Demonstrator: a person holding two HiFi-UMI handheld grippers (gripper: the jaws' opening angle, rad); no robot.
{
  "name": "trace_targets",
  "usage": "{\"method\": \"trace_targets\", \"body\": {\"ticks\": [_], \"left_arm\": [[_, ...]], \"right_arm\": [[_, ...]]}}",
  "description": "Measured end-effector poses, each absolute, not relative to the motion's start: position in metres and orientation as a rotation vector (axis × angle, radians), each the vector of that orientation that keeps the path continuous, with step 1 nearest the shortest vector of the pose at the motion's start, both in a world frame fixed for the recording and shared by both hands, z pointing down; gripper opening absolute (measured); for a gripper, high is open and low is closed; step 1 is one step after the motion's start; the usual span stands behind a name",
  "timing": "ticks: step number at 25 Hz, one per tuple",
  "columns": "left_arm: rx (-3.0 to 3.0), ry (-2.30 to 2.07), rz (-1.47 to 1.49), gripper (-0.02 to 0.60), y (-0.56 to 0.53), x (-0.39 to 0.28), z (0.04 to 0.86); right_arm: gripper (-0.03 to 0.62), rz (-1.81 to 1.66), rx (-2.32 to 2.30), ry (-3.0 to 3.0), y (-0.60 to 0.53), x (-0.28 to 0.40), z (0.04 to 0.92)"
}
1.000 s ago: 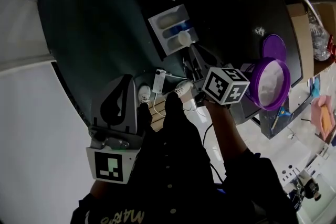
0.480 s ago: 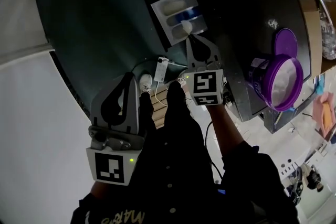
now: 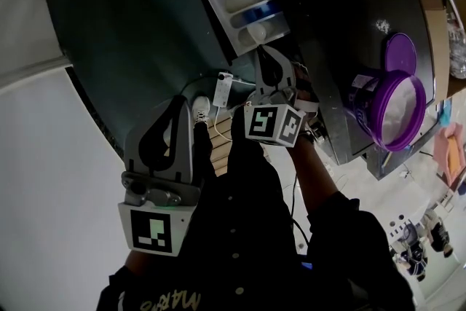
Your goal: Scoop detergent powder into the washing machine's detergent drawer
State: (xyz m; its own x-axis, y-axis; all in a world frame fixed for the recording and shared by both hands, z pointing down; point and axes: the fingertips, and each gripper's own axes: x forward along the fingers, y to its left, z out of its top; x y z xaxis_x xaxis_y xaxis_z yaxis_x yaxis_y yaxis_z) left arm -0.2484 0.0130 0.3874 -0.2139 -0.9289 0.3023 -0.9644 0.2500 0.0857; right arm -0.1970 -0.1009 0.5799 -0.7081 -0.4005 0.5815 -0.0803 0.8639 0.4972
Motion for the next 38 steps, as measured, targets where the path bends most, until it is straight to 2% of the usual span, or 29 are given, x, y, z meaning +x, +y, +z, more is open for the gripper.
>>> {"method": "trace_targets", "body": {"ticks": [6, 8, 12, 16, 23, 29, 34, 38], "left_arm": [[1.774, -2.237, 0.170, 0.015, 0.011, -0.245, 0.382], [1.789, -2.241, 0.165, 0.014, 0.009, -0.243, 0.377], [1.812, -2.247, 0.141, 0.015, 0.004, -0.242, 0.365], [1.851, -2.261, 0.118, 0.015, 0.001, -0.239, 0.346], [1.983, -2.266, 0.067, 0.015, -0.014, -0.228, 0.305], [2.203, -2.263, -0.017, 0.015, -0.044, -0.206, 0.258], [2.344, -2.173, -0.049, 0.015, -0.067, -0.179, 0.243], [2.429, -2.095, -0.068, 0.015, -0.086, -0.160, 0.240]], "right_arm": [[0.034, -0.567, 0.364, -2.325, -0.104, -0.195, 0.572], [0.034, -0.380, 0.401, -2.383, -0.106, -0.193, 0.567], [0.034, 0.257, 0.572, -2.499, -0.120, -0.184, 0.545], [0.034, 0.501, 0.645, -2.524, -0.123, -0.171, 0.527], [0.034, 0.563, 0.637, -2.621, -0.123, -0.162, 0.449], [0.034, 0.480, 0.657, -2.714, -0.135, -0.139, 0.371], [0.034, 0.441, 0.756, -2.739, -0.152, -0.098, 0.339], [0.034, 0.407, 0.902, -2.698, -0.174, -0.041, 0.326]]}}
